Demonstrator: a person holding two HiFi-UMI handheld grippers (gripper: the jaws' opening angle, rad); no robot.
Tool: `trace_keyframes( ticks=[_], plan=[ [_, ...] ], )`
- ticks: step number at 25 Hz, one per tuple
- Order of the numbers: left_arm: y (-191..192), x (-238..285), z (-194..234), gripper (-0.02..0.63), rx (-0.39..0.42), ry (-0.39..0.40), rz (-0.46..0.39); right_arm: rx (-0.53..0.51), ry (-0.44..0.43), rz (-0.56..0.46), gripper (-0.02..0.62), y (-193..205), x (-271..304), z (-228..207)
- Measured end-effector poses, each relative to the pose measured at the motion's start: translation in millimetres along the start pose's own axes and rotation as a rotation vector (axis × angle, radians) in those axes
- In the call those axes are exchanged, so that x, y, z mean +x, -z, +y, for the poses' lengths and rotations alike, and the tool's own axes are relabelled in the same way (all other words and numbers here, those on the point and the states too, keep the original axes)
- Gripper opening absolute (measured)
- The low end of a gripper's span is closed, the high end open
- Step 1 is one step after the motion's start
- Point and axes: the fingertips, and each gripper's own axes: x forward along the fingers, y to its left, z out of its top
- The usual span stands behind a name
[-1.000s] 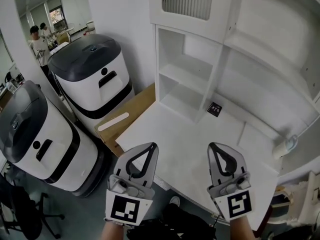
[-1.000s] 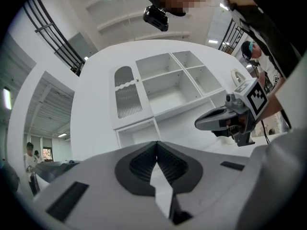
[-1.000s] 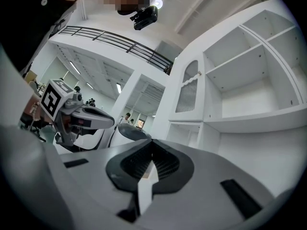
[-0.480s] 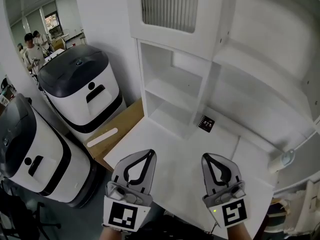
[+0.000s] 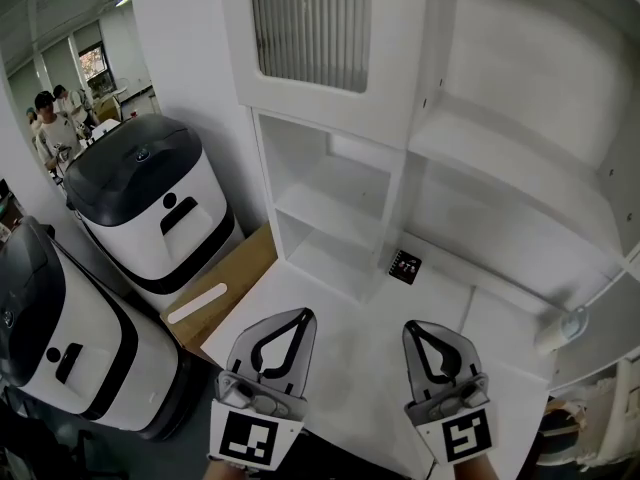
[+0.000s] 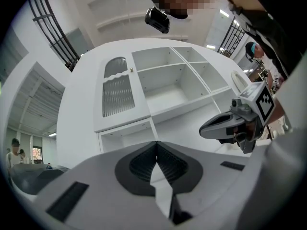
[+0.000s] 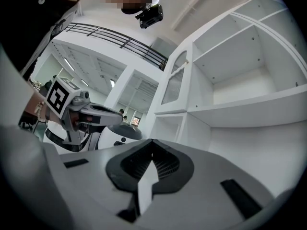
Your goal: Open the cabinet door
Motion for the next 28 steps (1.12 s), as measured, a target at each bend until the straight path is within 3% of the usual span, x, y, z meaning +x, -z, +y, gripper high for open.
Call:
trace_keyframes(
  ticks=[11, 28],
  plan=[
    [-8.4, 24.1, 25.0, 0.002, -0.020, 0.073, -0.060, -0.024, 0.101, 0.003, 0.002, -13.8, 23.9, -14.2],
    [-43.3, 49.4, 41.5, 0.002, 0.092, 0.167, -0.197, -0.081, 0.145, -0.066, 0.002, -53.5, 49.0, -30.2]
  ],
)
